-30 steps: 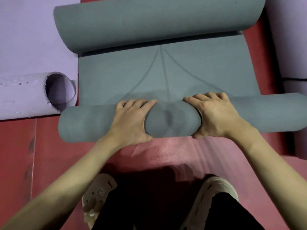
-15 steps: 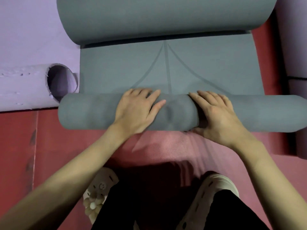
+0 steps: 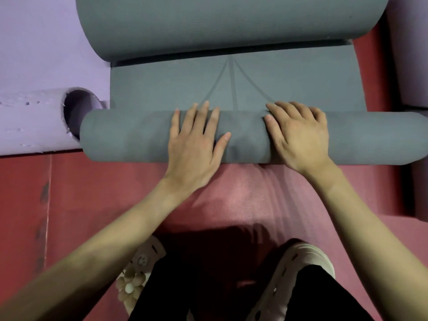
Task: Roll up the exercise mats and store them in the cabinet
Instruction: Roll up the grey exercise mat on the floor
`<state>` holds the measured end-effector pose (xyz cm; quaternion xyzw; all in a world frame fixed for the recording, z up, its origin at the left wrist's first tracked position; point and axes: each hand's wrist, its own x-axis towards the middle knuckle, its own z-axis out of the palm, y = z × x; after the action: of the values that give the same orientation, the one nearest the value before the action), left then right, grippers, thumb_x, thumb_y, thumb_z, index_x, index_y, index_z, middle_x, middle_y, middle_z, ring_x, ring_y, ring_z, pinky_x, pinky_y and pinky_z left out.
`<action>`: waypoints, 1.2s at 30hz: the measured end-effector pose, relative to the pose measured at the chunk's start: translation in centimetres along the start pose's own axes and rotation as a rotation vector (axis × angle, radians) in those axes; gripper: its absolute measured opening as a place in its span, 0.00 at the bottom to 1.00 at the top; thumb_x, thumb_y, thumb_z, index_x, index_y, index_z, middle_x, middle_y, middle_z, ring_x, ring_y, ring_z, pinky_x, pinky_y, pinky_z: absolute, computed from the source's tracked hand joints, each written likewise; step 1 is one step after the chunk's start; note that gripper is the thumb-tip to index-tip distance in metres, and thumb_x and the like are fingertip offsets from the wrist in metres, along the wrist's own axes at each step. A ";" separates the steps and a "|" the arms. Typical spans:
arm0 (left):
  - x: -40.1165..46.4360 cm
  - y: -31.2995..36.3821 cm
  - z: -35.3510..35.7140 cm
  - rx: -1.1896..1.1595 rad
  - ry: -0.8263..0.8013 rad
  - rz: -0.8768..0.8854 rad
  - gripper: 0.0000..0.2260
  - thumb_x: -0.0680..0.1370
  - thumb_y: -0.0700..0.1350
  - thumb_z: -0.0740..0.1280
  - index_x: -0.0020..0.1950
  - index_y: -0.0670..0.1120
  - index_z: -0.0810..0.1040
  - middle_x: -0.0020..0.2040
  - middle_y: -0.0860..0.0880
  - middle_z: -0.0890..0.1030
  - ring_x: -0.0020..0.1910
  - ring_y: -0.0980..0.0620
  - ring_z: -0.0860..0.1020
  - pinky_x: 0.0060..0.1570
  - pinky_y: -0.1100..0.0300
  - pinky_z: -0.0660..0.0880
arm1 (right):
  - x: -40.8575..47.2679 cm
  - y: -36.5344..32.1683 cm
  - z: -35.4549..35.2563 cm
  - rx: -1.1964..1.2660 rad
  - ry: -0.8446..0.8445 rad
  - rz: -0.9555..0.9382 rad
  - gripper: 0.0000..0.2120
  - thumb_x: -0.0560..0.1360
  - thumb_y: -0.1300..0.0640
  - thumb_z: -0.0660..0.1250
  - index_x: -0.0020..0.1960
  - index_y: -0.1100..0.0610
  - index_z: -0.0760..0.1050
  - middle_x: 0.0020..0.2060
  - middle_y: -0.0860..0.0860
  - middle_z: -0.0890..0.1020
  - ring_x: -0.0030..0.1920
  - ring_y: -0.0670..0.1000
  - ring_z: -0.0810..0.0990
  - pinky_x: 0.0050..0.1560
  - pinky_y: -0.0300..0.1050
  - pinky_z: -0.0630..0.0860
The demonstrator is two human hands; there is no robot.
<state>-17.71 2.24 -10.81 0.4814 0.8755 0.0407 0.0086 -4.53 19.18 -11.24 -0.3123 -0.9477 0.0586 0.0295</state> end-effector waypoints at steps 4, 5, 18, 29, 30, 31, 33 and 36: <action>2.1 -0.6 0.6 0.019 0.012 -0.006 0.25 0.82 0.57 0.49 0.71 0.44 0.71 0.70 0.43 0.73 0.70 0.41 0.69 0.70 0.42 0.61 | 0.9 0.3 -0.4 0.061 -0.050 0.004 0.30 0.80 0.41 0.44 0.71 0.56 0.69 0.69 0.54 0.73 0.70 0.56 0.69 0.69 0.56 0.57; 2.8 -0.7 0.7 0.014 -0.003 -0.013 0.26 0.82 0.58 0.48 0.70 0.44 0.72 0.69 0.43 0.74 0.69 0.42 0.70 0.70 0.42 0.62 | 0.7 0.4 -0.7 0.101 -0.073 0.015 0.30 0.79 0.41 0.45 0.73 0.56 0.66 0.71 0.55 0.70 0.72 0.55 0.66 0.71 0.57 0.54; 4.6 -2.7 -0.7 -0.025 -0.067 0.010 0.35 0.77 0.67 0.45 0.76 0.46 0.63 0.73 0.41 0.67 0.74 0.44 0.63 0.73 0.40 0.53 | 2.1 1.8 -1.1 0.130 -0.157 -0.011 0.39 0.73 0.31 0.41 0.78 0.51 0.55 0.77 0.51 0.58 0.77 0.54 0.52 0.73 0.60 0.44; 7.1 -4.3 -1.3 0.011 -0.154 0.115 0.53 0.59 0.81 0.53 0.73 0.46 0.66 0.65 0.43 0.73 0.65 0.42 0.70 0.68 0.44 0.61 | 5.7 2.9 -2.8 -0.059 -0.328 -0.178 0.61 0.48 0.25 0.71 0.74 0.52 0.61 0.66 0.53 0.72 0.65 0.61 0.70 0.66 0.59 0.61; 7.1 -4.2 -1.4 -0.005 -0.148 0.108 0.53 0.58 0.81 0.54 0.72 0.46 0.67 0.63 0.43 0.74 0.64 0.42 0.70 0.67 0.45 0.61 | 5.8 2.9 -3.0 -0.060 -0.332 -0.178 0.59 0.47 0.25 0.72 0.72 0.51 0.63 0.65 0.53 0.73 0.63 0.62 0.71 0.64 0.59 0.62; 7.1 -4.1 -1.5 -0.014 -0.144 0.102 0.52 0.57 0.80 0.55 0.71 0.47 0.67 0.62 0.43 0.74 0.64 0.42 0.71 0.67 0.45 0.61 | 5.9 2.8 -3.1 -0.062 -0.340 -0.179 0.58 0.47 0.26 0.72 0.71 0.51 0.64 0.63 0.52 0.75 0.61 0.62 0.72 0.62 0.59 0.63; 6.8 -3.8 -1.6 -0.029 -0.130 0.090 0.52 0.57 0.80 0.56 0.70 0.47 0.69 0.61 0.44 0.75 0.63 0.42 0.71 0.66 0.46 0.61 | 5.8 2.5 -3.4 -0.070 -0.351 -0.181 0.56 0.46 0.26 0.71 0.68 0.51 0.66 0.61 0.51 0.77 0.59 0.62 0.72 0.60 0.58 0.64; 5.6 -3.5 -1.8 -0.059 -0.129 0.075 0.51 0.57 0.80 0.57 0.70 0.48 0.70 0.61 0.45 0.75 0.62 0.43 0.71 0.65 0.46 0.61 | 4.5 2.3 -3.8 -0.054 -0.349 -0.174 0.52 0.47 0.26 0.72 0.65 0.50 0.68 0.58 0.49 0.78 0.58 0.61 0.72 0.58 0.56 0.65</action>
<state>-23.76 4.93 -9.16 0.5149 0.8530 0.0356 0.0777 -6.45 24.03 -7.68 -0.2147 -0.9631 0.0837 -0.1387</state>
